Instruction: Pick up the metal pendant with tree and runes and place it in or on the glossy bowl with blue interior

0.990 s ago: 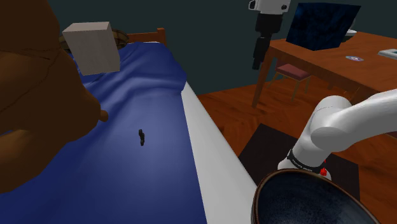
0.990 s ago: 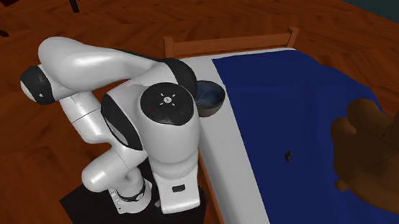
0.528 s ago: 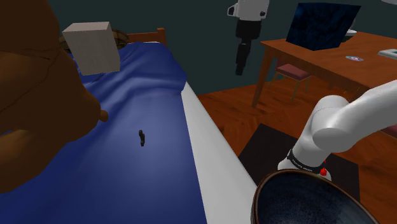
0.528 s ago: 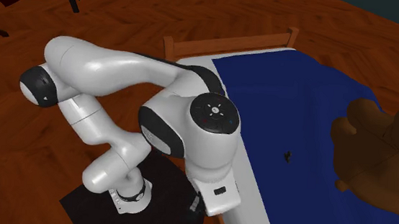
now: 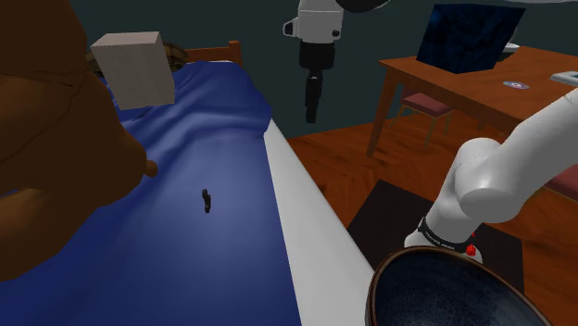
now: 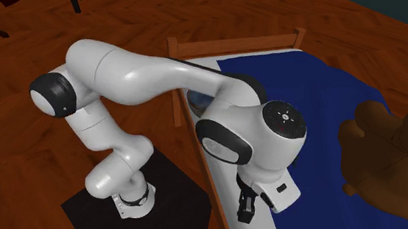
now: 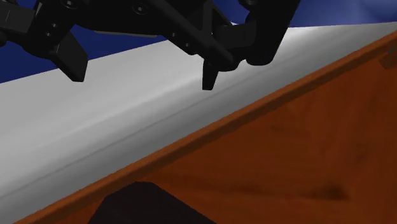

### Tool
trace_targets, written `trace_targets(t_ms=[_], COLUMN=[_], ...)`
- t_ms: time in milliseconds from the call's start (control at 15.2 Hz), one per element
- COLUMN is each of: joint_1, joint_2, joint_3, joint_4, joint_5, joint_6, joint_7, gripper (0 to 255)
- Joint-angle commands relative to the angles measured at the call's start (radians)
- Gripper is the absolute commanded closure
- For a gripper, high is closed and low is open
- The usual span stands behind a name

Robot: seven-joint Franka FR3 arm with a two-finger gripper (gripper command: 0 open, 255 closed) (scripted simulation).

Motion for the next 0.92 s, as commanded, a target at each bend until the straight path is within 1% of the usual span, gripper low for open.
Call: trace_targets(t_ms=[0,462,858], joint_1=[0.02,0.083,0.142], joint_2=[0.057,0.259,0.433], joint_3=[0.023,0.103,0.172], joint_4=[0.04,0.194,0.35], joint_5=[0.005,0.001,-0.031], joint_6=[0.018,0.068,0.085], joint_7=[-0.012,-0.048,-0.069], gripper=[0,0,0])
